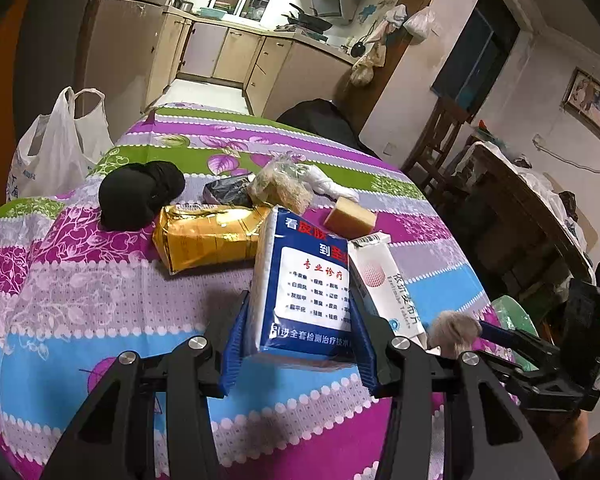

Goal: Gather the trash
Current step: 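Grasp the blue-white medicine box with the left tool while the right tool grasps the beige cloth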

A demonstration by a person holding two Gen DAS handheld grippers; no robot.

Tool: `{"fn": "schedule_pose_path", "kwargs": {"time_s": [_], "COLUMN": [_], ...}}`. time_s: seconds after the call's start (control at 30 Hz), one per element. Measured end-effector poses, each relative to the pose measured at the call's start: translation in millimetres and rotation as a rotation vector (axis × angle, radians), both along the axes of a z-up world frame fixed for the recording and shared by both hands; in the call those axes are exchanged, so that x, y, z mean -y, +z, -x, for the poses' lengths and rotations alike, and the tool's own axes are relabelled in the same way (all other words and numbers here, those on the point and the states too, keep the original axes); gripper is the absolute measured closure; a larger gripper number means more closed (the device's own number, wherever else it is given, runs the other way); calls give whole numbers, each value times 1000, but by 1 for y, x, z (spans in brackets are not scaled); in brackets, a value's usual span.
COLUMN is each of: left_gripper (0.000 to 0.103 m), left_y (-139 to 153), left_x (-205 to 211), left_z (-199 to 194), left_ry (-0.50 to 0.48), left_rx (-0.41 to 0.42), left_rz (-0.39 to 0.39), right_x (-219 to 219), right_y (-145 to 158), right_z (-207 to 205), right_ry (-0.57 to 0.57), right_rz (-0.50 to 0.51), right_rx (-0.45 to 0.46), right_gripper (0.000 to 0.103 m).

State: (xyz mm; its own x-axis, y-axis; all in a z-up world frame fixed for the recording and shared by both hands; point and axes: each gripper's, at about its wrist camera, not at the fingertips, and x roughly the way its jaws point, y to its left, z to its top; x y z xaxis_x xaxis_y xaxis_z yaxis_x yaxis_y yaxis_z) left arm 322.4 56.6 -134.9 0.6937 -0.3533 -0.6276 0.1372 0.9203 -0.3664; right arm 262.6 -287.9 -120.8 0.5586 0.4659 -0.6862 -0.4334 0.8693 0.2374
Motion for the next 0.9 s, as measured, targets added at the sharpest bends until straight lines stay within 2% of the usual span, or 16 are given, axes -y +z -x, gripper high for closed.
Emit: {"fn": "schedule_pose_path", "kwargs": {"time_s": [0.07,0.17,0.33,0.37,0.43,0.47,0.5,0.67,0.9], "left_gripper": [55,55,55,55,55,55,55,55,55], "left_y": [0,-1,-4,-4,-5,-5,-6,1,40], "left_x": [1,4,13,15,17,18,19,27,78], "left_z": [3,4,4,4,5,6,7,14,35], "left_ry": [-4,-10,-25,-30,-36,-40,-42,-40,-125], "left_rx": [-1,-4,-15,-16,-18,-17,-16,18,156], "left_rz": [2,6,12,9,6,2,0,-23,-37], "right_x": [3,4,-5,-6,-7,-6,-6,1,26], "right_y": [0,-6,-21,-23,-26,-25,-23,6,73], "right_z": [2,-8,-32,-33,-34,-33,-31,-4,52], "right_ry": [11,35,53,46,40,37,21,-75,-238], "right_rz": [55,77,55,64,45,39,48,52,62], "right_rx": [29,15,-21,-22,-30,-25,-9,110,319], "right_gripper": [27,28,42,49,52,60,62,63,63]}}
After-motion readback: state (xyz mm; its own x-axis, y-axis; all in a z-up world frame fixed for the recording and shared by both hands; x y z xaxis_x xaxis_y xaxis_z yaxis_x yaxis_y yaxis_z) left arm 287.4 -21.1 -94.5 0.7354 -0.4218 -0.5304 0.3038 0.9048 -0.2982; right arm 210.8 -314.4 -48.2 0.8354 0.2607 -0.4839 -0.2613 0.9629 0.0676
